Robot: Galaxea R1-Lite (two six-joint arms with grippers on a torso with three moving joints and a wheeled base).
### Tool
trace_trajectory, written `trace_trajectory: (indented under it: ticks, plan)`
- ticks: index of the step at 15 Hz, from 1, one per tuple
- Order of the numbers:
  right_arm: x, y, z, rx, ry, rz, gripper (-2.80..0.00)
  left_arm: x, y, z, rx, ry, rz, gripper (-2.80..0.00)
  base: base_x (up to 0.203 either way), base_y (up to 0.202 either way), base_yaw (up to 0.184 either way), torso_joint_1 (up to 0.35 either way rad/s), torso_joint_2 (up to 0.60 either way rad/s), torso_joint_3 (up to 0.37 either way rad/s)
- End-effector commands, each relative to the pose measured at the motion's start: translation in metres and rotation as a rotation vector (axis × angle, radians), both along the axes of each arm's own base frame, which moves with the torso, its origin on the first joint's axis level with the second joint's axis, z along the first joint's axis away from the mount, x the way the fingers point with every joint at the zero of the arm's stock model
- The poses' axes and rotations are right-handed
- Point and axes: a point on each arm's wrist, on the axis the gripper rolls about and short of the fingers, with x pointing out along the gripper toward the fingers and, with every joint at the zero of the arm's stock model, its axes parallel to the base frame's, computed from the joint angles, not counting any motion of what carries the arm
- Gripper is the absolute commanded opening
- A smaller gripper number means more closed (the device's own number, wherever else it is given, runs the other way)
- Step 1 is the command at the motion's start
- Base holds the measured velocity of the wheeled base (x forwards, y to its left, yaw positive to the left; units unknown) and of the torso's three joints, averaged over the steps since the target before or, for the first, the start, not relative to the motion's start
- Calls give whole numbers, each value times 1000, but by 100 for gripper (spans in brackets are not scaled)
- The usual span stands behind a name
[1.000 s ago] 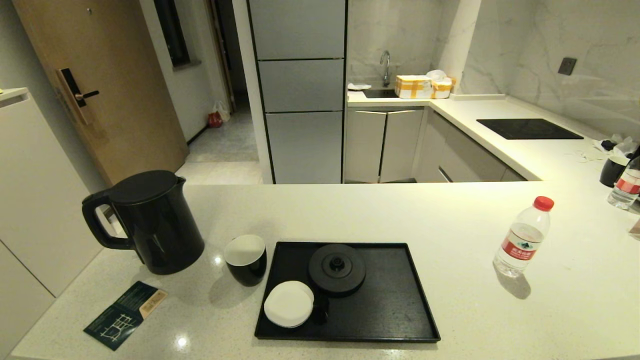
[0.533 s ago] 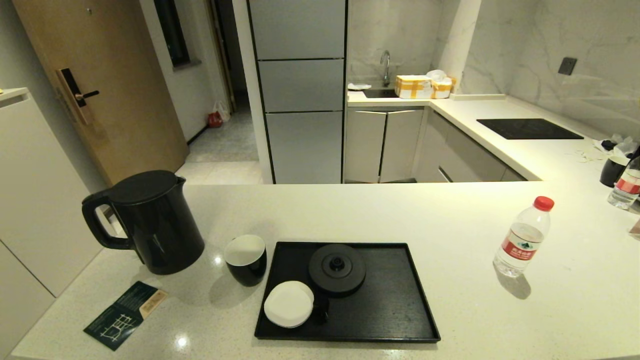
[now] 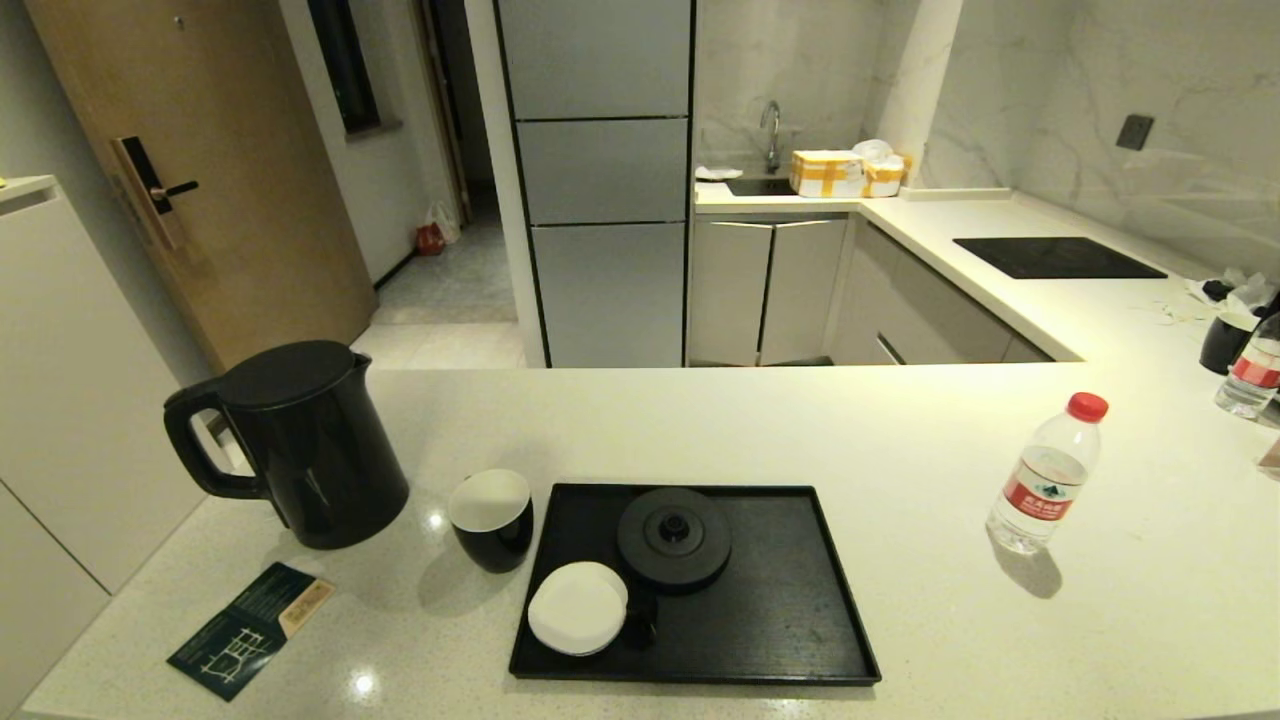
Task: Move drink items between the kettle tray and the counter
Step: Return the bottled water to its original position
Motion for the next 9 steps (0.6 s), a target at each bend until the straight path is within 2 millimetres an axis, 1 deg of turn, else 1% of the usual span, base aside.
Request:
trace_trajectory:
  ticks: [1,9]
  plan:
    - [0,0,0,0,2,0,-280,0,0,0,0,1,0,-280,0,0,0,0,0,0]
    - [0,0,0,0,2,0,-280,0,0,0,0,1,0,-280,0,0,0,0,0,0]
